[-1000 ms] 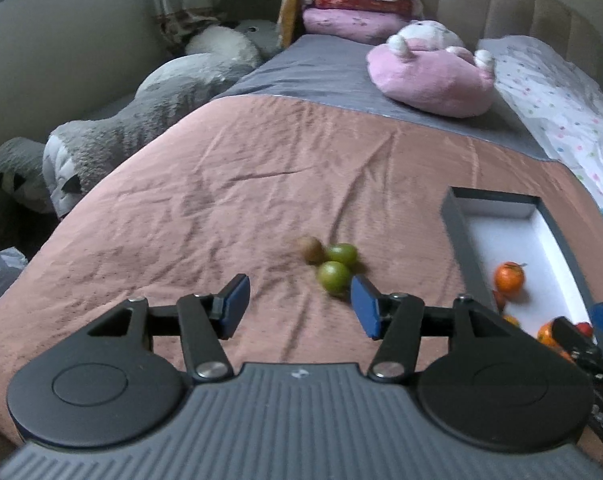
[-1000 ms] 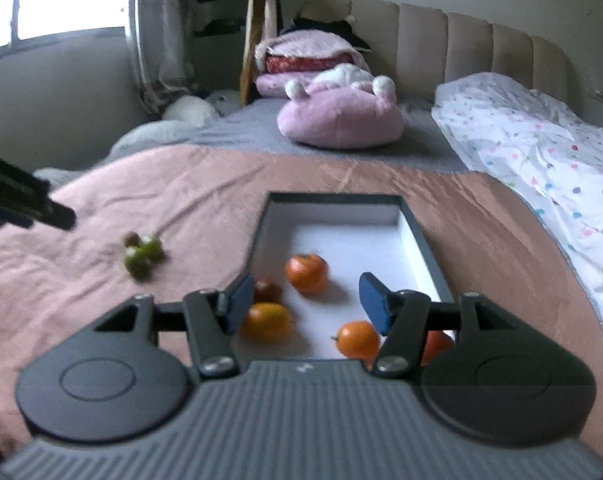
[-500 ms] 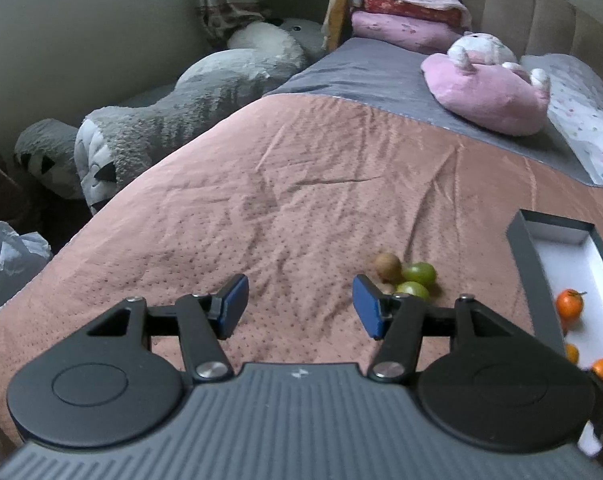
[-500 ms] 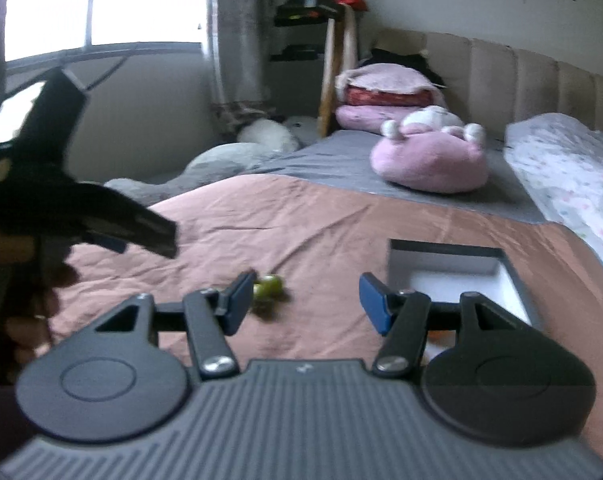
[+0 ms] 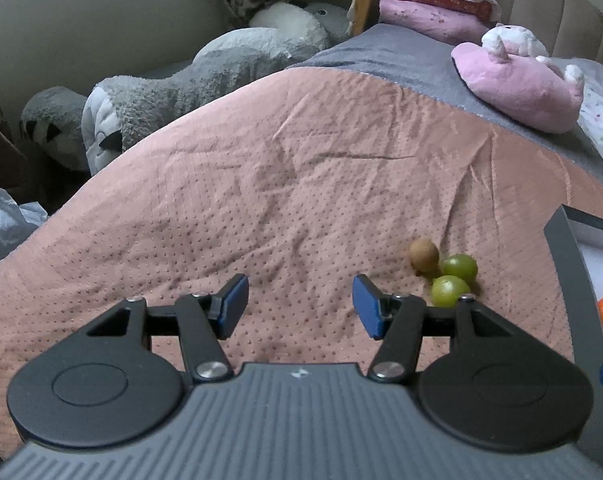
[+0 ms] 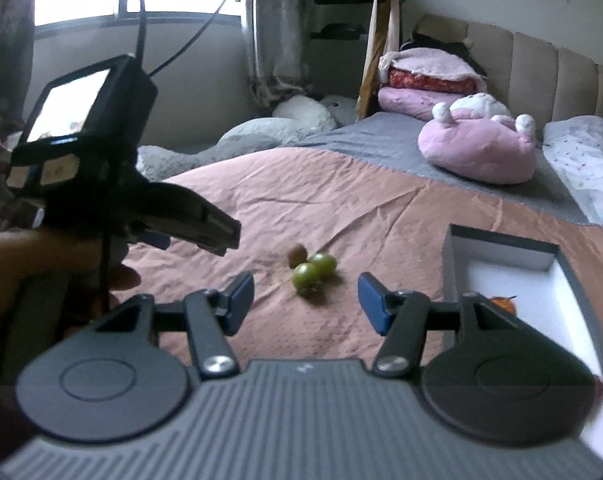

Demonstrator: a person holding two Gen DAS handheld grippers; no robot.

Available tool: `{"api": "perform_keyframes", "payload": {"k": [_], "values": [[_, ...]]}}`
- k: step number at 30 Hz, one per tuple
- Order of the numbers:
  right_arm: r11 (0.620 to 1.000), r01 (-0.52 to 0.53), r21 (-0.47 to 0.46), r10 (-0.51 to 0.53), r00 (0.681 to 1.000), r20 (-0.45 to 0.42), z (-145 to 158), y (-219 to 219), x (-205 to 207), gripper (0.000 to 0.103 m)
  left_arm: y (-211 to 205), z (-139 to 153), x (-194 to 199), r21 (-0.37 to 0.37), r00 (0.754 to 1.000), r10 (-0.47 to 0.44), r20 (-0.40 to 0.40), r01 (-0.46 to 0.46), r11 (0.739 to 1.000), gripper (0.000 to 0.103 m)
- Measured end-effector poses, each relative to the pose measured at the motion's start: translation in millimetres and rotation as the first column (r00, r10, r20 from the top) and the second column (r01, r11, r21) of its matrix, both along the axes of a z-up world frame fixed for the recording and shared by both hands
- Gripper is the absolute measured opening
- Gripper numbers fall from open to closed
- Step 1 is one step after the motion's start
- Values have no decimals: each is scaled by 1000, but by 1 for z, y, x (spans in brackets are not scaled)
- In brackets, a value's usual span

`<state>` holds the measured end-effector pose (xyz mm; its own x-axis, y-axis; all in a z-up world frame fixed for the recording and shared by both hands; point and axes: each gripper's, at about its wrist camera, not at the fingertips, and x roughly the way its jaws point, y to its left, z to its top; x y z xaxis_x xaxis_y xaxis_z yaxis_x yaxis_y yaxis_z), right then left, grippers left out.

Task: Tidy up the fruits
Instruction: 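Move both tools back toward the brown and green fruits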

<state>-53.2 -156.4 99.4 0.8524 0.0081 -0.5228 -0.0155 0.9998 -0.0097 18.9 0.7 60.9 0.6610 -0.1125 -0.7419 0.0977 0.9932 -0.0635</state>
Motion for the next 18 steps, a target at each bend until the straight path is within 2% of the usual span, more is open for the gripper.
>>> {"api": "perform_keyframes", "payload": {"k": [5, 9, 12, 18], "values": [[1000, -9, 8, 9, 1000, -14, -10, 4, 12, 59, 4, -7, 6, 25, 1000, 24, 18, -25, 999, 63], [1000, -13, 24, 13, 999, -34, -19, 3, 28, 50, 7, -14, 11, 16, 1000, 31, 3, -31, 999, 63], [1000, 4, 25, -3, 999, -45, -25, 3, 40, 49, 5, -17, 13, 23, 1000, 18, 4, -18, 1000, 63], [997, 56, 45, -51, 991, -121, -45, -2, 74, 49, -2, -22, 18, 28, 1000, -14, -1, 14, 1000, 63]]}}
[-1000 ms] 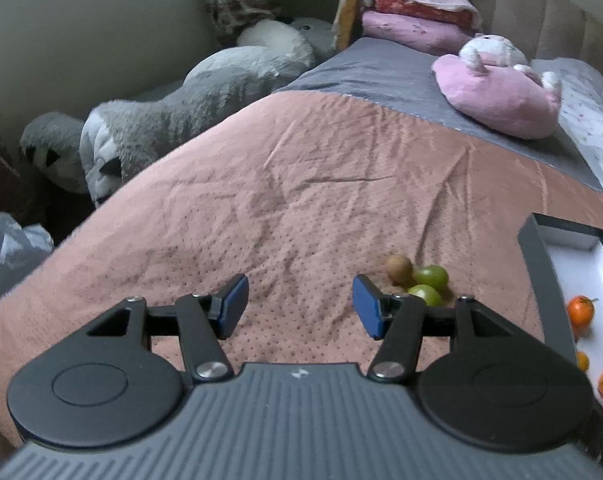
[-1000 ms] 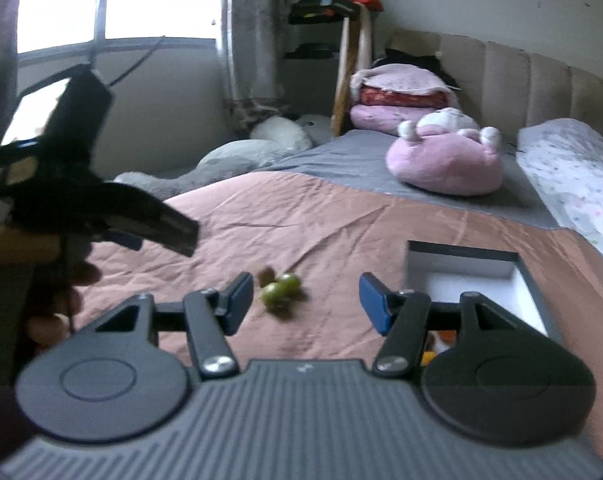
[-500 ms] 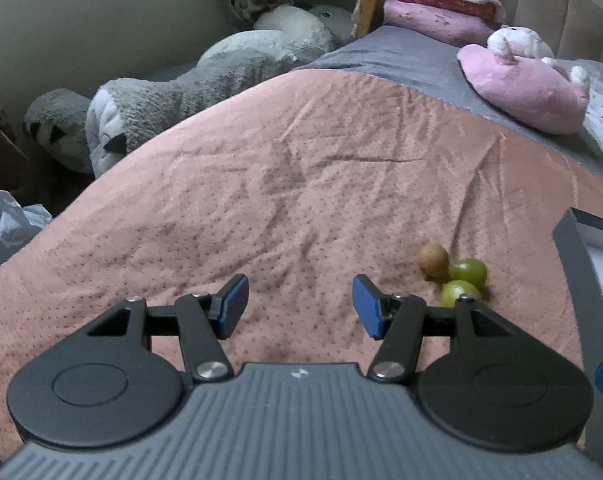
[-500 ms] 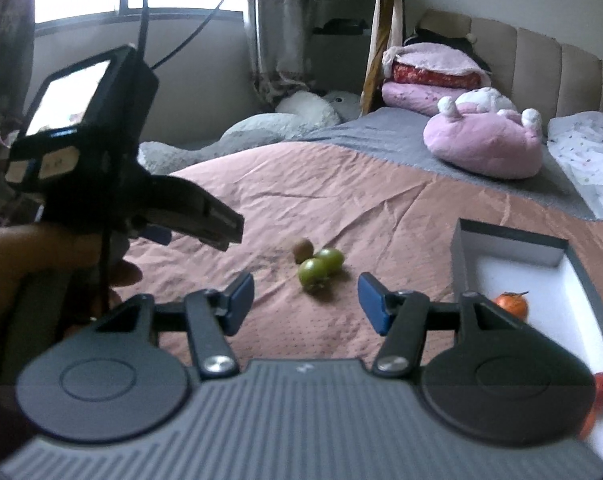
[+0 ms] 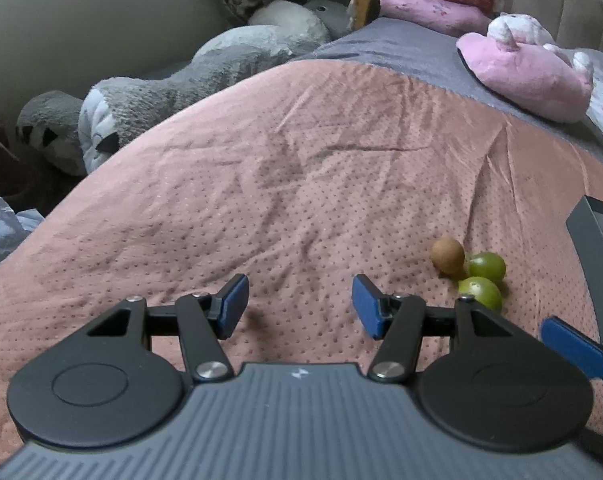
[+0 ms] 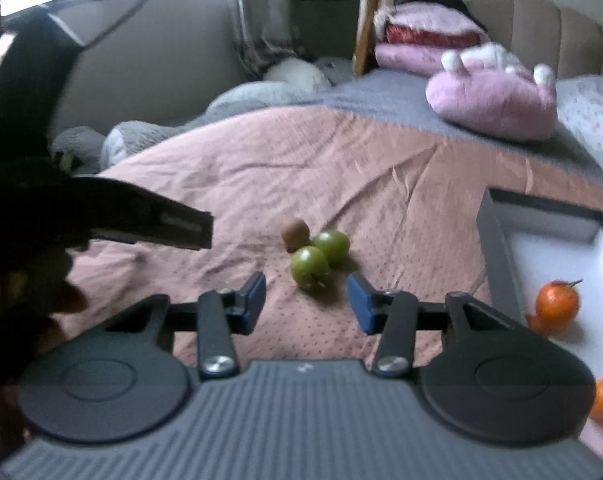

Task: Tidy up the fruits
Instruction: 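Move both tools back toward the brown and green fruits, then close the right tool on a green fruit and lift it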

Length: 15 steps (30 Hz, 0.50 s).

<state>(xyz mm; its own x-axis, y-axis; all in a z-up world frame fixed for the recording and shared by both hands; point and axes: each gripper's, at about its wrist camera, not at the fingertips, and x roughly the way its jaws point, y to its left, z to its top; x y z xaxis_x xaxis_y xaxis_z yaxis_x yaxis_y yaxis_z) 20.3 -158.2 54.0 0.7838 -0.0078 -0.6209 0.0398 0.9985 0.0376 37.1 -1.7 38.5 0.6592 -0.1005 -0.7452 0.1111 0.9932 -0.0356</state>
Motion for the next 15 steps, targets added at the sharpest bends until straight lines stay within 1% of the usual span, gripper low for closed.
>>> {"api": "perform_keyframes", "payload": {"k": [4, 8, 12, 15], "values": [[1000, 9, -9, -9, 1000, -17, -9, 1, 15, 49, -1, -3, 2, -4, 1000, -13, -9, 13, 1000, 64], [1000, 25, -14, -25, 999, -29, -14, 1, 24, 47, -2, -5, 4, -8, 1000, -19, -18, 19, 1000, 64], [1000, 18, -9, -18, 999, -35, -17, 2, 28, 47, -3, -6, 6, -7, 1000, -23, -19, 23, 1000, 64], [1000, 12, -12, -12, 999, -38, -18, 3, 30, 47, 1, -5, 8, -4, 1000, 2, -11, -2, 1000, 64]]}}
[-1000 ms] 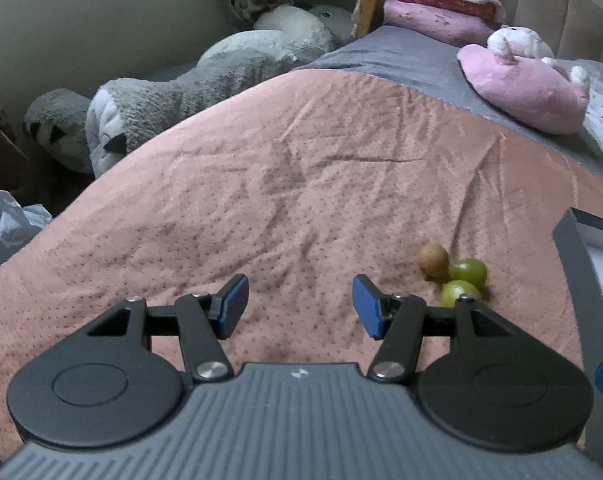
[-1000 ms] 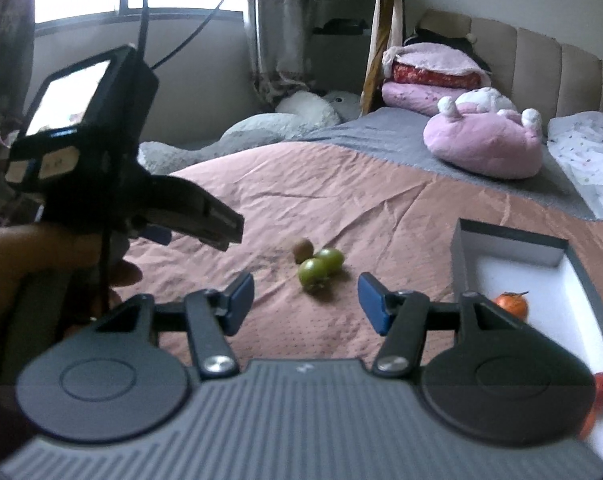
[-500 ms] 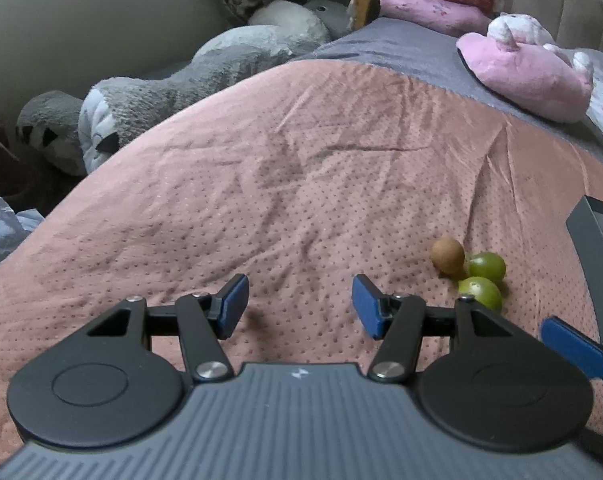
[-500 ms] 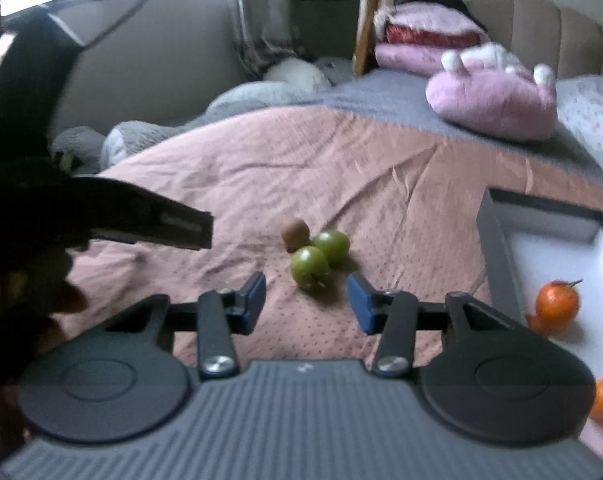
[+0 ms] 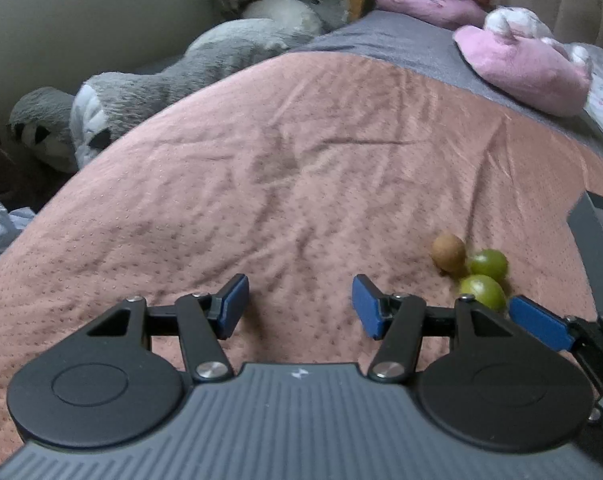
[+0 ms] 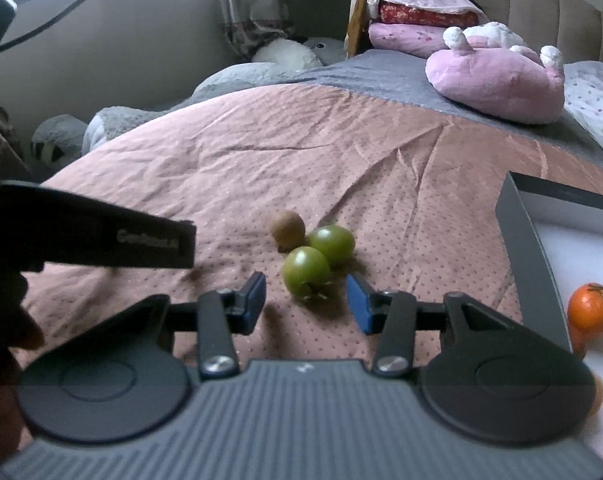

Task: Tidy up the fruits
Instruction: 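Close the right tool on a green fruit and lift it, then grasp the other green fruit with the left tool while the right tool carries its green fruit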

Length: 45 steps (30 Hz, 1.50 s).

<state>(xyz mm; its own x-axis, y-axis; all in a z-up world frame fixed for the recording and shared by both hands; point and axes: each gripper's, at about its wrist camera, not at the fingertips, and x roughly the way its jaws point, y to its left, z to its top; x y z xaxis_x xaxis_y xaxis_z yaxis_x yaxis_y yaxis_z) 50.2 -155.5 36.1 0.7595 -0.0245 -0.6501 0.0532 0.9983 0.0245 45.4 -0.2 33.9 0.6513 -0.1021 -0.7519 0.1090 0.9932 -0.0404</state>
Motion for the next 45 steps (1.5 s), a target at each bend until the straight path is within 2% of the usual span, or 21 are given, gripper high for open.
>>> {"api": "perform_keyframes", "payload": {"k": [3, 8, 9, 16, 20, 25, 29, 31, 38, 40, 45], "values": [[1000, -3, 1, 3, 1000, -4, -2, 0, 3, 47, 12, 1, 4, -18, 999, 50, -1, -50, 999, 63], [1000, 1, 12, -1, 1000, 0, -6, -1, 3, 30, 21, 1, 8, -22, 997, 82, 2, -82, 996, 63], [1000, 1, 11, -1, 1000, 0, -6, -1, 3, 29, 20, 1, 8, -21, 997, 76, 1, -76, 997, 63], [999, 8, 38, -8, 1000, 11, 2, -4, -18, 29, 6, 0, 4, -13, 1000, 6, 7, -6, 1000, 63], [1000, -13, 21, 13, 999, 31, 12, -2, -48, 29, -11, -1, 3, -17, 998, -60, 14, 60, 998, 63], [999, 6, 47, -8, 999, 41, 23, -9, -77, 29, -39, 1, 7, -2, 988, -146, 56, 147, 989, 63], [999, 9, 41, -11, 998, 62, 35, -15, -97, 29, -50, -4, 20, -14, 987, -152, 53, 153, 988, 60], [1000, 7, 20, -8, 997, 71, 39, -17, -106, 29, -55, -8, 27, -25, 987, -153, 39, 154, 988, 54], [1000, 24, -8, -23, 997, 75, 40, -29, -121, 29, -70, -12, 29, -22, 981, -192, 41, 193, 981, 53], [999, 37, -1, -37, 996, 77, 41, -33, -124, 29, -74, -15, 28, 7, 979, -201, 44, 201, 980, 53], [998, 56, -4, -55, 995, 85, 42, -39, -128, 29, -77, -16, 27, 21, 979, -197, 47, 196, 980, 53]]}}
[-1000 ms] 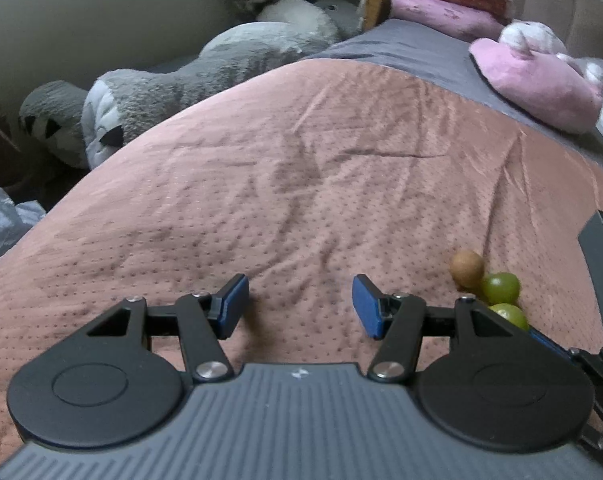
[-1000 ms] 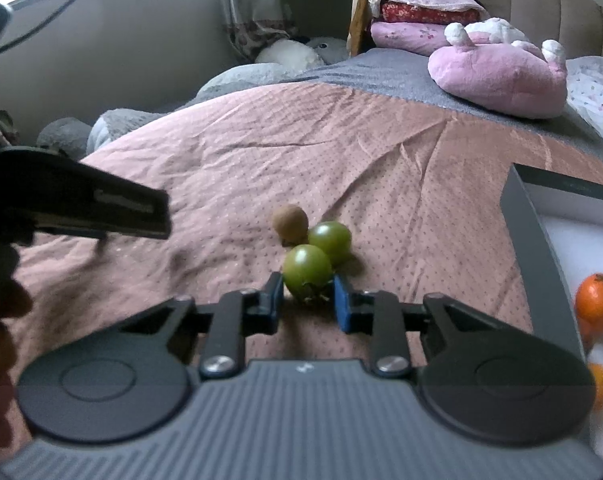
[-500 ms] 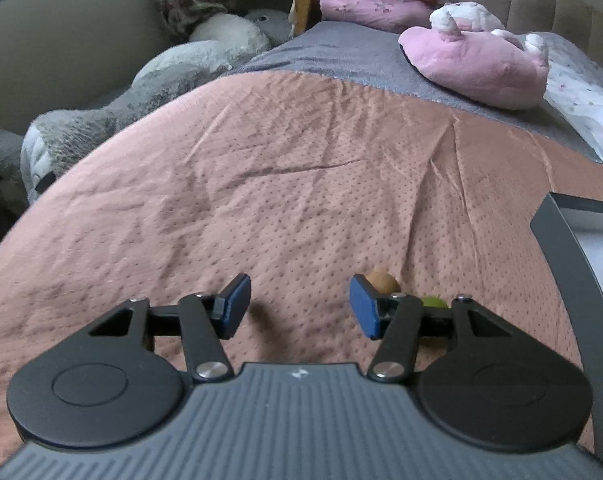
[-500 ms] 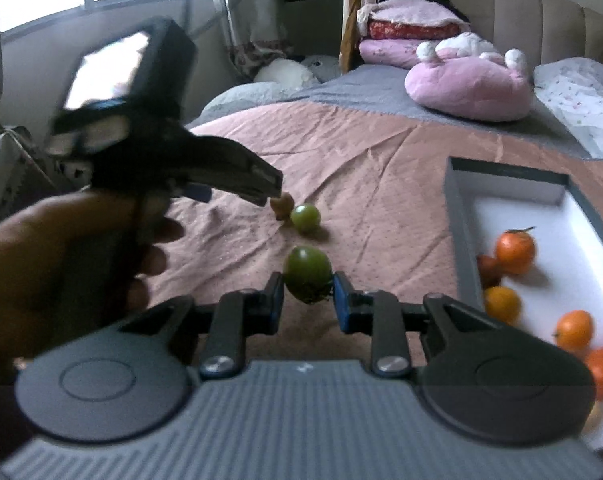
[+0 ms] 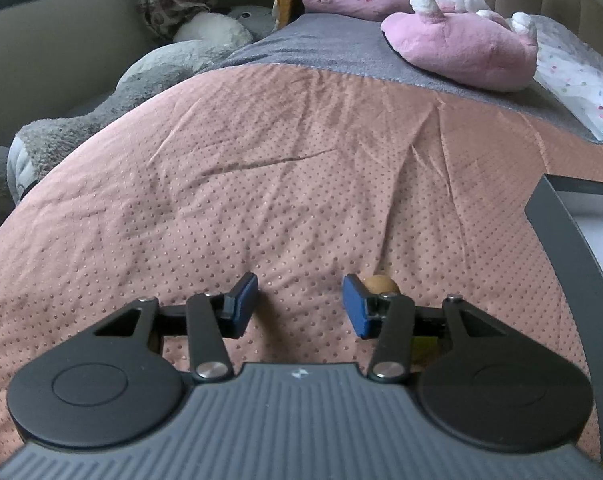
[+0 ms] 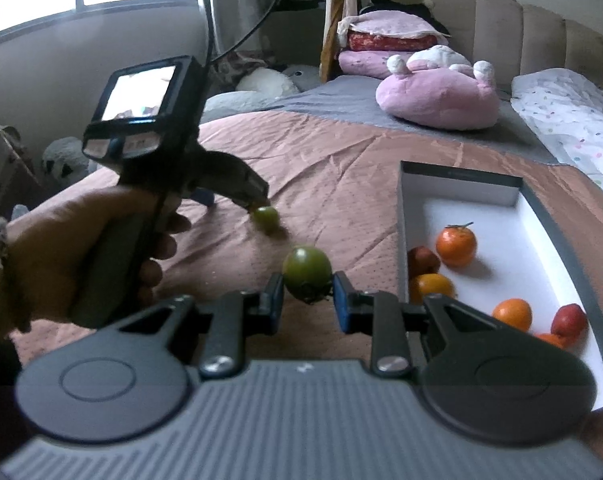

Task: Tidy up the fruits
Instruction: 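Grasp the other green fruit with the left tool while the right tool carries its green fruit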

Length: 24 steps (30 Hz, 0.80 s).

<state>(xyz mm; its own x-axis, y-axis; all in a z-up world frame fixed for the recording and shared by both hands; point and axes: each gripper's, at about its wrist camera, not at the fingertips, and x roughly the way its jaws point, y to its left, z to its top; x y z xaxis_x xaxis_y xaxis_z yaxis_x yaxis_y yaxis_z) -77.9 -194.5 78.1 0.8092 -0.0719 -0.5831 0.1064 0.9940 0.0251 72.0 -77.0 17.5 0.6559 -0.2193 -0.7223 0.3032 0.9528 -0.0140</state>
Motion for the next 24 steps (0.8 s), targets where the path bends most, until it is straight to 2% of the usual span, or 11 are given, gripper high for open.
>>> {"api": "perform_keyframes", "payload": {"k": [5, 11, 18, 22, 24], "values": [[1000, 21, 2, -21, 1000, -1, 1, -6, -7, 29, -1, -1, -3, 12, 1000, -4, 10, 4, 1000, 53], [999, 51, -2, -51, 999, -10, -1, -15, -18, 29, -1, -1, -6, 12, 1000, -10, 16, 10, 1000, 44], [997, 78, -14, -78, 997, -7, 3, -27, -31, 29, 10, 0, -8, -45, 1000, -12, -10, 12, 999, 11], [995, 92, -30, -92, 996, 1, 8, -36, -42, 29, 34, 3, -6, -137, 997, 26, -67, -35, 990, 5], [994, 99, -42, -99, 995, 5, 9, -40, -49, 29, 43, 5, -8, -149, 996, 51, -77, -62, 987, 5]]}}
